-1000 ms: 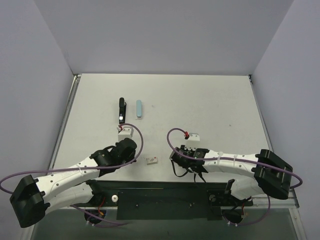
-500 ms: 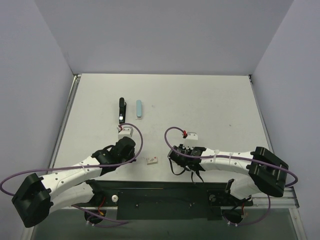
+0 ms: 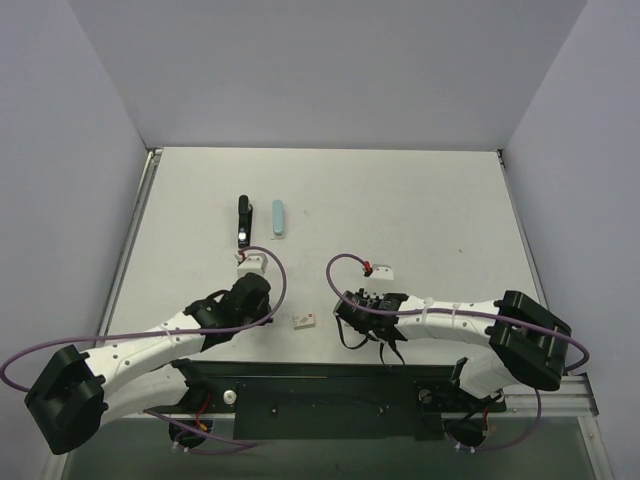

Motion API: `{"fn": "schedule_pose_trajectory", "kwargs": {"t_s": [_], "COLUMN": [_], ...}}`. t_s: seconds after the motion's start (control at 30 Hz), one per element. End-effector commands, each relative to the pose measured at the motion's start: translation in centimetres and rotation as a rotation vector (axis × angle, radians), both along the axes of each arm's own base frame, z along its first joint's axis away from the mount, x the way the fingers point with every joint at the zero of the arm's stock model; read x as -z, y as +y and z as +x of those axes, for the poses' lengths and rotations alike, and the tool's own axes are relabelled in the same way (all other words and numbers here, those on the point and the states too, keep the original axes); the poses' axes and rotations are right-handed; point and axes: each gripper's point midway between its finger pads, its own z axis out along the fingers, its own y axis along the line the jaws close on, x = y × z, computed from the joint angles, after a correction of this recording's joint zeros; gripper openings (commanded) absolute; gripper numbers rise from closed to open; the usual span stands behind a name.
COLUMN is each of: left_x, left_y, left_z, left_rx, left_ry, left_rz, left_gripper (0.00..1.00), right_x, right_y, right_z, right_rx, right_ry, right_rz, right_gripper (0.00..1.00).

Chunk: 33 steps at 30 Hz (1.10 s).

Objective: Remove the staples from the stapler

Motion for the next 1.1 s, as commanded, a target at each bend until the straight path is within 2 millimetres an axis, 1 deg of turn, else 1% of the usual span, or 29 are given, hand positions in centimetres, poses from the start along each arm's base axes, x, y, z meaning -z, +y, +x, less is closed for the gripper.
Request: {"fn": "schedule_pose_trajectory", "kwargs": {"t_s": [0.0,0.37,0.67,0.9,1.07], "left_x": [-0.3,0.4,1.2,1.7,2.1], "left_y": [-0.9,-1.4,-1.7,-2.5,-2.9], "left_z": [0.5,0.4,0.1,-0.2,-0.3], "left_rx": [0.014,0.031,0.042,0.063,0.074], "left_ry": [-0.020,0.003,0.026,0.051,0.063], "left_rz": [-0.034,-0.040,-0.049,-0.071,-0.079], "left_gripper": [0.00,0.00,0.00,0.00,0.00], "right_x": [-0.7,-1.1,-1.3,-0.9,-0.7], "right_y": [0.6,1.0,2.1,4.3,5.1], "right_z": [0.8,1.2,1.7,1.7,1.7], "right_rx": [0.001,-0.020,-0.068,-0.146,-0.183], "right_ry": [-0.018,-0.032,-0.044,-0.027,-0.016], "right_rz": [0.000,-0.006,0.010,0.055,0.064], "right_gripper": [0.16,0.00,0.00,0.00,0.00]}}
